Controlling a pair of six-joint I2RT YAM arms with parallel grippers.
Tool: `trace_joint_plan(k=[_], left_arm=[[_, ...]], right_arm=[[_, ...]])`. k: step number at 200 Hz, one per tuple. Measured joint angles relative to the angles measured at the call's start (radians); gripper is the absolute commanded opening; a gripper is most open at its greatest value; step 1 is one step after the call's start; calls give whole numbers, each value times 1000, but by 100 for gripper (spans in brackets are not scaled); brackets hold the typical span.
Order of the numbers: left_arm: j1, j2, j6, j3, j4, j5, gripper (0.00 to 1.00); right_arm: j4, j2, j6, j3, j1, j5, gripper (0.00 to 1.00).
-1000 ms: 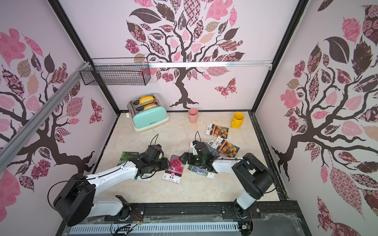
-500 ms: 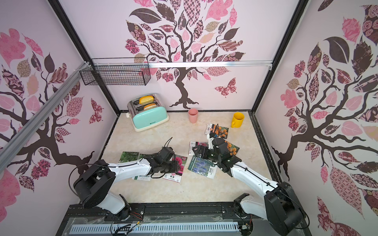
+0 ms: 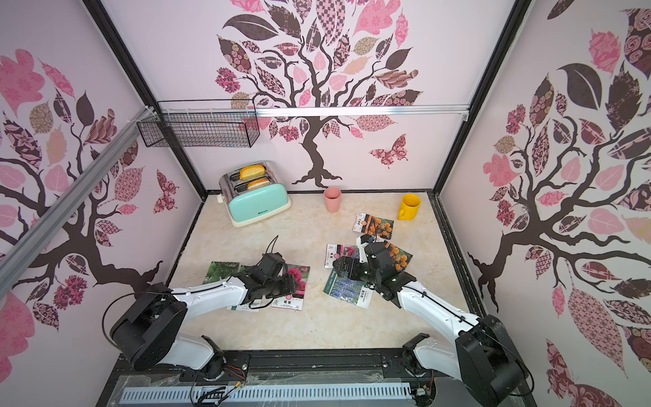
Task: Arrange the seed packets in a row
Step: Adjust the seed packet at the center of the board.
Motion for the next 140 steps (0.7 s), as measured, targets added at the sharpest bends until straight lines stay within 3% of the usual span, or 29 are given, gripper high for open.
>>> trace_joint_plan(k=[140], left_arm=[[32,-83,-19,-48,-61,-50,48]], right_arm=[[1,0,1,-3,0,-7,100]])
